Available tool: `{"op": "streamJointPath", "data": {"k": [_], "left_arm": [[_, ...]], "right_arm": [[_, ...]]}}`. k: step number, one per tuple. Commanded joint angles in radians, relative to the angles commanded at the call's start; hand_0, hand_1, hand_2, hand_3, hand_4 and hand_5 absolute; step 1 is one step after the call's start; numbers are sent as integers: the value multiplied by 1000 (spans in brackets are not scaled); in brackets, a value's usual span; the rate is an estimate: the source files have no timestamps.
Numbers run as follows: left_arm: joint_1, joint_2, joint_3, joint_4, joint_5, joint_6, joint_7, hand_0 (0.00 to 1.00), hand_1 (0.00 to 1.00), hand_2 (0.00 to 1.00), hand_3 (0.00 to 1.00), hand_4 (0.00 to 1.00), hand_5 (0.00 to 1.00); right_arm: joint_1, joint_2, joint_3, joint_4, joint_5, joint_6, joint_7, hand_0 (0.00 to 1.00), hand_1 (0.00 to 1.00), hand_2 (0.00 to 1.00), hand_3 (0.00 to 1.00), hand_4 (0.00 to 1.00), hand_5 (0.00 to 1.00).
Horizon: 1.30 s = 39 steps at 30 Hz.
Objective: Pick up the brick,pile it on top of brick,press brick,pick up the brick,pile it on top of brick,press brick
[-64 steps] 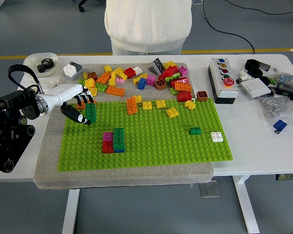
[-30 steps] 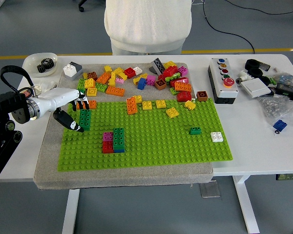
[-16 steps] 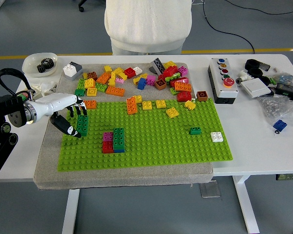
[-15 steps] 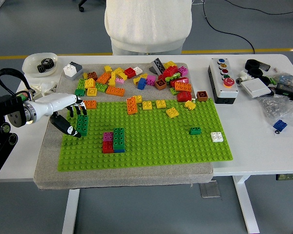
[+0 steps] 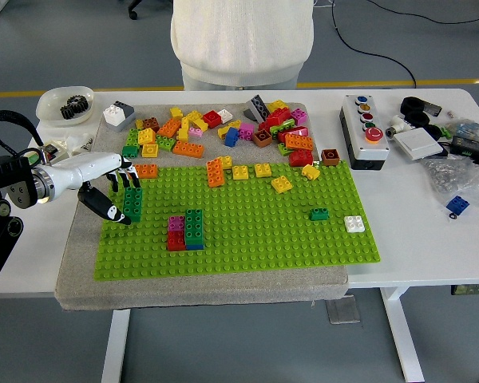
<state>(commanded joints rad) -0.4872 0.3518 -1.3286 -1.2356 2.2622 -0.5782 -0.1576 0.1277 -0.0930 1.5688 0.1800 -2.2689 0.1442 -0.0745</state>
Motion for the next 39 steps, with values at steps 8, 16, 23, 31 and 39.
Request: {"op": "streamJointPath", "data": {"k": [8, 16, 23, 31, 39], "left_arm": [[26, -11, -19, -40, -51, -26, 4, 623, 495, 478, 512, 978, 165], [49, -32, -30, -73, -59, -26, 10, 623, 495, 477, 511, 979, 168], [62, -44, -27, -81, -53, -18, 12, 624, 495, 478, 511, 979, 169], [81, -67, -30, -84, -44, -16, 17, 624, 495, 477, 510, 981, 174], [95, -92, -49, -90, -51, -20, 25, 624, 495, 477, 510, 983, 175]], "right_arm": [[0, -2, 5, 0, 0, -1, -1, 744, 644, 720, 661, 891, 425], [1, -1, 4, 0, 0, 0, -1, 745, 645, 720, 662, 891, 425], [2, -1, 3, 0, 0, -1, 0, 745, 645, 720, 662, 891, 425], [-1, -2, 4, 0, 0, -2, 0, 745, 645, 720, 662, 891, 425], [0, -1, 4, 0, 0, -1, 0, 744, 645, 719, 663, 891, 425]]}}
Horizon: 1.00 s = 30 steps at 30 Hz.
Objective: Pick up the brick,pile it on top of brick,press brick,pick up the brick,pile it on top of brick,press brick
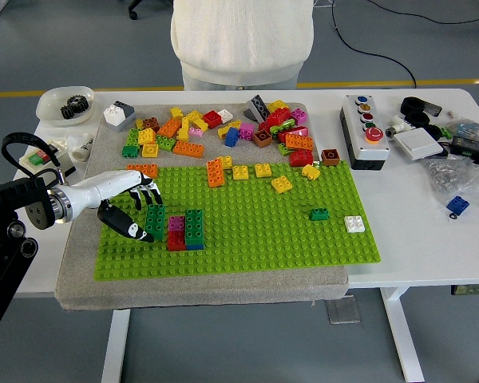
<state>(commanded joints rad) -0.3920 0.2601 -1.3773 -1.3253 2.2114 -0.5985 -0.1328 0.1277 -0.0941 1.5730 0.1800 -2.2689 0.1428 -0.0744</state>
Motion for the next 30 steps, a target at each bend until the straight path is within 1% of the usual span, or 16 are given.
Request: {"op": "streamJointPath", "data": {"k": [4, 9, 13, 21, 30], "left_arm": [[3, -8, -4, -1, 0, -3, 4, 625, 496, 478, 510, 982, 175], [11, -26, -20, -8, 1, -8, 9, 625, 496, 478, 510, 982, 175], [17, -33, -25, -11, 0, -8, 13, 625, 495, 477, 510, 982, 175], [37, -59, -43, -19, 3, 6, 22, 626, 496, 477, 510, 984, 179], [49, -74, -46, -21, 7, 22, 24, 628, 496, 478, 509, 986, 187]], "right_arm": [[0, 0, -1, 0, 0, 1, 0, 745, 644, 719, 663, 891, 425], [-1, 0, -1, 0, 0, 1, 1, 745, 644, 719, 663, 891, 425], [-2, 0, -1, 0, 0, 1, 0, 745, 644, 719, 663, 891, 425], [-4, 0, -3, 0, 0, 2, 1, 745, 644, 720, 663, 891, 425], [-4, 0, -4, 0, 0, 2, 2, 745, 644, 719, 663, 891, 426]]}}
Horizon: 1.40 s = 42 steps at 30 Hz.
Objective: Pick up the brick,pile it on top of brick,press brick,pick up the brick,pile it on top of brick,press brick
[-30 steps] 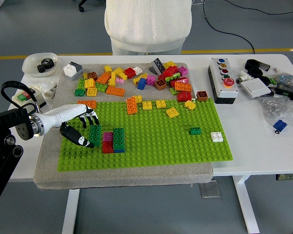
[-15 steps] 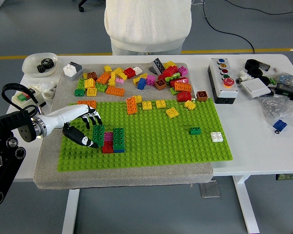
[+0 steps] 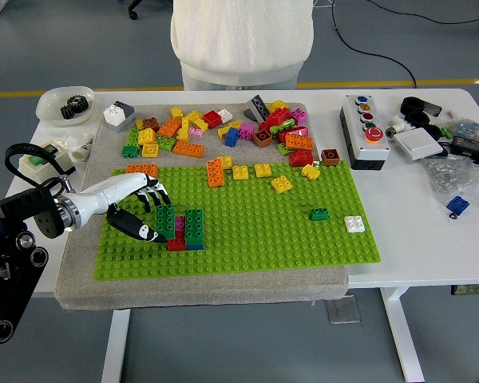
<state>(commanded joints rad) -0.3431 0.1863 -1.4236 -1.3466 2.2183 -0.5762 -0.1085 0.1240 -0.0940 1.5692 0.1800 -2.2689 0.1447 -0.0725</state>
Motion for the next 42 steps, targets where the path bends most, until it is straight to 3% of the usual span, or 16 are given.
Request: {"op": "streamJointPath", "data": {"k": [24, 42], "left_arm": [[18, -34, 7, 3, -2, 25, 3, 631, 497, 477, 509, 989, 191], [13, -32, 23, 34, -11, 68, -20, 635, 498, 477, 509, 992, 192]], "right_arm": [[2, -1, 0, 0, 0, -3, 2, 745, 645, 719, 666, 892, 425], [3, 0, -1, 0, 0, -3, 2, 745, 645, 719, 666, 892, 425]]}}
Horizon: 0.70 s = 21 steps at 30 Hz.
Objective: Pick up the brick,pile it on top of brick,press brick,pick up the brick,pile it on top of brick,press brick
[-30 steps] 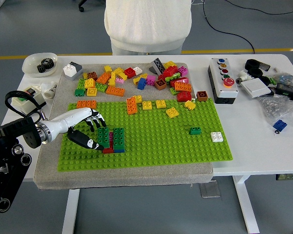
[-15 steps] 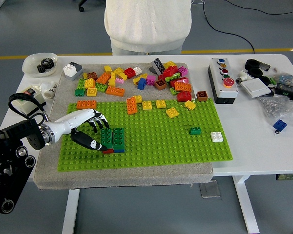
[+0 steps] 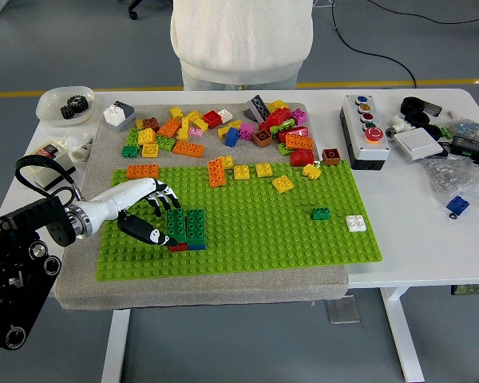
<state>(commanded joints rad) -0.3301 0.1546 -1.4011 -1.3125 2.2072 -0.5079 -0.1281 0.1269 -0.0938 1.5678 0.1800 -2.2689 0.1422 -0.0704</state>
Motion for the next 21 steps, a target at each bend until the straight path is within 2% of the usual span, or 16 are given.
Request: {"op": "streamJointPath", "data": {"k": [12, 21], "left_arm": [[6, 16, 8, 10, 1, 12, -11, 636, 499, 477, 508, 994, 191], [8, 17, 17, 17, 0, 19, -14, 636, 499, 476, 508, 995, 190]], "right_arm": [[-2, 1, -1, 0, 0, 1, 1, 745, 646, 720, 668, 892, 425], [-4, 2, -4, 0, 0, 1, 2, 745, 645, 720, 667, 892, 425]]}}
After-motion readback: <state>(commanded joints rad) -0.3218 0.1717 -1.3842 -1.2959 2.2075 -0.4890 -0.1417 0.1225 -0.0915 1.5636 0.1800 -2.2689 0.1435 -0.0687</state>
